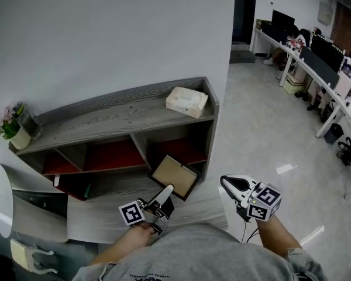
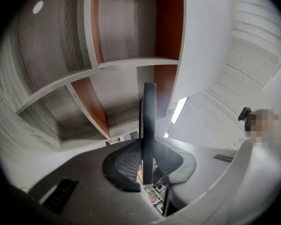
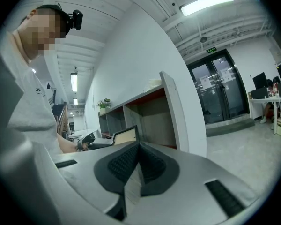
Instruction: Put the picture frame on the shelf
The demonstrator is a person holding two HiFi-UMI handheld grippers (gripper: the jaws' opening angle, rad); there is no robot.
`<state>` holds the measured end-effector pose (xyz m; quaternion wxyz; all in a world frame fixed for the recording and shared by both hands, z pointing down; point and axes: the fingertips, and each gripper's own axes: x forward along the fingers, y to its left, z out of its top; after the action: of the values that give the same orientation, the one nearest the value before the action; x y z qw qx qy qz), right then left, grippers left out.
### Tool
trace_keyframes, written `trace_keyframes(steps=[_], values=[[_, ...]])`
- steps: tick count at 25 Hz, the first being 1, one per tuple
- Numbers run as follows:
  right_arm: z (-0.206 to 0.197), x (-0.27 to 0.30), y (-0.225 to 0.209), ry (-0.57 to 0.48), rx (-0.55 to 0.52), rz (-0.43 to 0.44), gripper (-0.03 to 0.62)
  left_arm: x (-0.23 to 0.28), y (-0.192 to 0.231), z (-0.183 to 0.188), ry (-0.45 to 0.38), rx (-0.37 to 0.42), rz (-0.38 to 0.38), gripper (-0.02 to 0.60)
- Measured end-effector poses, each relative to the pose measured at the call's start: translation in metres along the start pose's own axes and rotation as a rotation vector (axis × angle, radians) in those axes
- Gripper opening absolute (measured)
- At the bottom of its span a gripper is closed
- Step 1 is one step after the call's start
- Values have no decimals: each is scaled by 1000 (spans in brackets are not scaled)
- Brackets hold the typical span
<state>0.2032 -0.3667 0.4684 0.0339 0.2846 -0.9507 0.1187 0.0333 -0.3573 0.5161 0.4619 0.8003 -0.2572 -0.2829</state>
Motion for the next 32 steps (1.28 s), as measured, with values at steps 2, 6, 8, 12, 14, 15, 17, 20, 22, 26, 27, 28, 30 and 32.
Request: trace_keyframes(steps=[2, 6, 8, 12, 14, 15, 17, 20, 22, 26, 27, 28, 30, 32], values=[[-1, 3, -2, 6, 1, -13, 9, 3, 8, 1, 6, -6, 8, 83], [-2, 8, -1, 12, 6, -29, 9, 7, 30, -4, 13, -38, 44, 83], [-4, 10, 1, 30, 4, -34, 9, 7, 45, -4, 0, -49, 80, 83], [-12, 11, -1, 62, 9, -44, 9, 3, 77, 2, -56, -99, 181, 83], [-16, 10, -2, 74, 12, -48, 9, 3, 90, 2, -80, -135, 219, 84], [-17, 9, -2, 80, 12, -51, 9, 4, 94, 2, -90, -151, 227, 84], [-18, 8, -3, 89, 12, -56, 9, 6, 101, 2, -105, -176, 248, 84], [-22, 6, -6, 100, 11, -60, 9, 10, 110, 2, -124, -199, 267, 84], [-23, 6, -7, 109, 4, -63, 9, 14, 112, 3, -138, -205, 265, 84], [-26, 13, -13, 111, -7, -64, 9, 20, 121, 9, -165, -198, 279, 84], [-26, 16, -13, 111, -9, -62, 9, 21, 123, 11, -172, -195, 283, 84], [-27, 18, -13, 113, -11, -58, 9, 22, 124, 13, -180, -193, 284, 84], [-29, 22, -12, 116, -9, -47, 9, 23, 126, 16, -197, -192, 286, 84], [-31, 25, -10, 120, -6, -36, 9, 24, 128, 19, -209, -188, 289, 83]])
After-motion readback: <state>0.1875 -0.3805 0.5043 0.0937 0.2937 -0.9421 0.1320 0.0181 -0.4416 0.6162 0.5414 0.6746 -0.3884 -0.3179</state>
